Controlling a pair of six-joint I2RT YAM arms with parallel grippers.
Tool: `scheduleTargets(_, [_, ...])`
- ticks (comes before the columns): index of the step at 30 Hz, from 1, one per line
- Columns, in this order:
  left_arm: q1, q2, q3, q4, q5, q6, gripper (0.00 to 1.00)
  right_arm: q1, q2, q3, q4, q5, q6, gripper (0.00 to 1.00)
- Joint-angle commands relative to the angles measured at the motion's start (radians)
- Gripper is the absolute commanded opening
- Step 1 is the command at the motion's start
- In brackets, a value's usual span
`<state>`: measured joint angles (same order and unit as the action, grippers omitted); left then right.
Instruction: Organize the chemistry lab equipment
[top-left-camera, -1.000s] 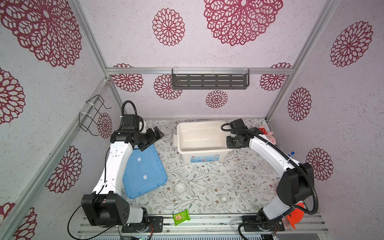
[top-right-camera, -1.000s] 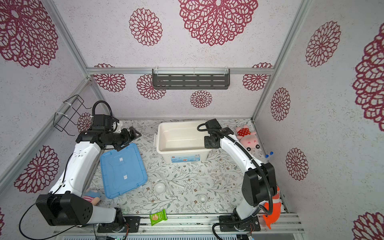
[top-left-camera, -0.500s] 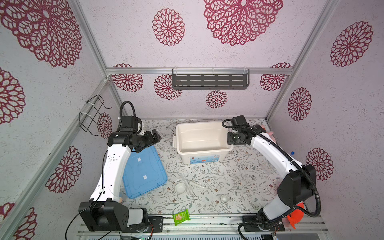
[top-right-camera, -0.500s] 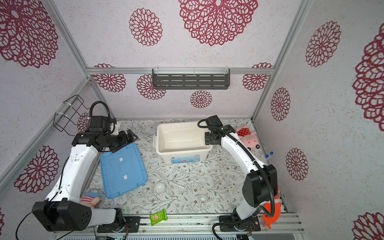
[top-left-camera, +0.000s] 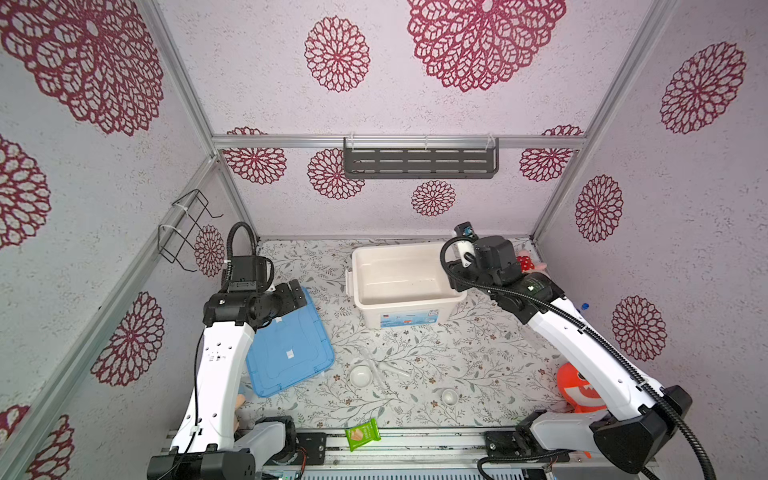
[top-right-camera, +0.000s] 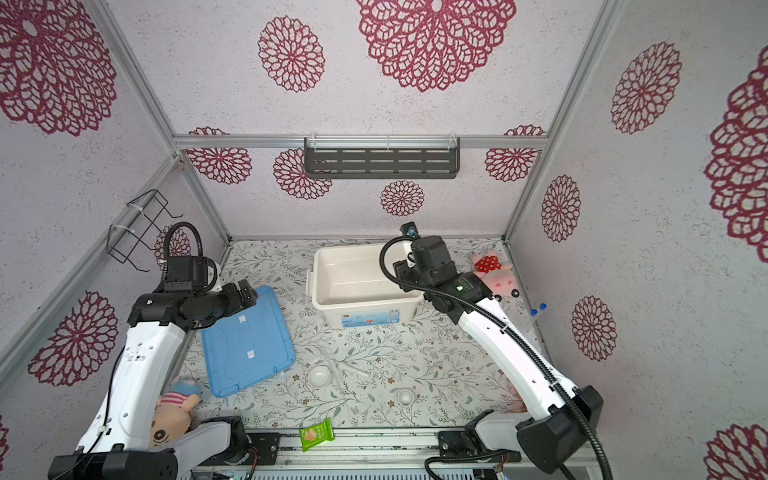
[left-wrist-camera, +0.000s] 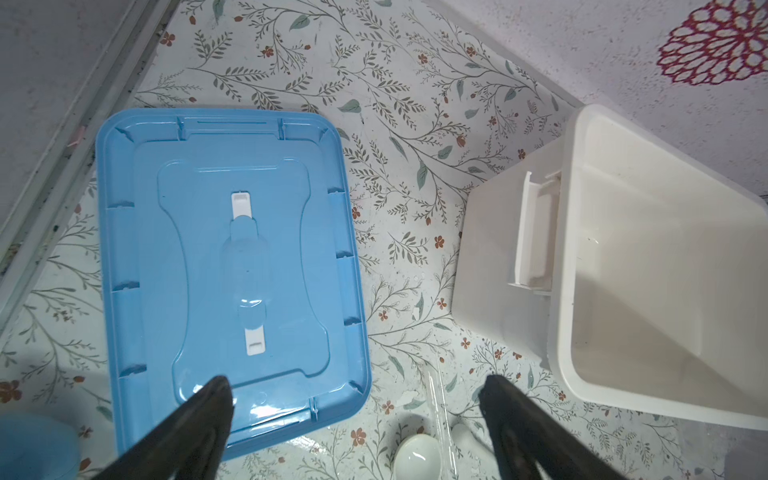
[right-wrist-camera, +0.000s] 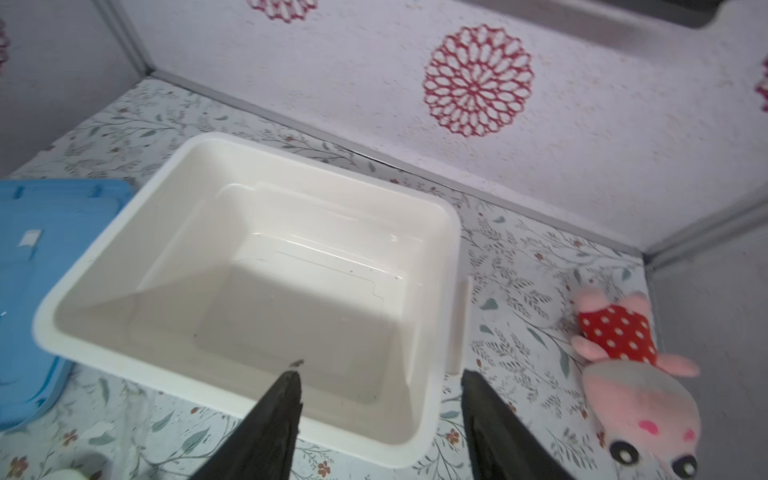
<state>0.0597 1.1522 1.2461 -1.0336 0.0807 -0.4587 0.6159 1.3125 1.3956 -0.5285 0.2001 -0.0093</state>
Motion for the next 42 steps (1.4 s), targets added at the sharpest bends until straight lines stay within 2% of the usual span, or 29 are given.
scheduleTargets(1, [0.010, -0.020, -0.004, 0.015, -0.035, -0.011, 0.97, 0.058, -0.007, -0.027, 0.056, -0.101, -0.186, 0.64])
scheduleTargets(3, [0.011, -0.028, -0.022, 0.036, -0.025, -0.020, 0.97, 0.088, -0.018, -0.057, 0.056, -0.219, -0.269, 0.64])
scheduleTargets(6, [0.012, -0.027, -0.040, 0.057, -0.022, -0.024, 0.97, 0.110, -0.045, -0.132, 0.078, -0.524, -0.400, 0.65])
scheduleTargets(8, [0.013, -0.023, -0.037, 0.048, -0.030, -0.029, 0.97, 0.126, -0.050, -0.166, 0.121, -0.581, -0.400, 0.64])
scheduleTargets(11, [0.014, -0.039, -0.078, 0.075, -0.028, -0.047, 0.97, 0.172, -0.026, -0.176, 0.091, -0.573, -0.436, 0.64])
scheduleTargets(16, [0.021, -0.060, -0.126, 0.130, -0.009, -0.065, 0.97, 0.294, 0.054, -0.205, -0.011, -0.460, -0.574, 0.65])
scheduleTargets(25, [0.038, -0.054, -0.140, 0.192, -0.001, -0.105, 0.97, 0.357, 0.190, -0.296, 0.044, -0.432, -0.551, 0.69])
scheduleTargets(28, [0.043, -0.062, -0.167, 0.209, 0.004, -0.104, 0.97, 0.365, 0.245, -0.290, 0.061, -0.454, -0.500, 0.68])
scheduleTargets(38, [0.067, -0.055, -0.180, 0.191, 0.061, -0.124, 0.97, 0.383, 0.407, -0.297, 0.176, -0.505, -0.435, 0.60])
scheduleTargets(42, [0.068, -0.070, -0.243, 0.271, 0.148, -0.198, 0.97, 0.385, 0.467, -0.285, 0.205, -0.481, -0.414, 0.55])
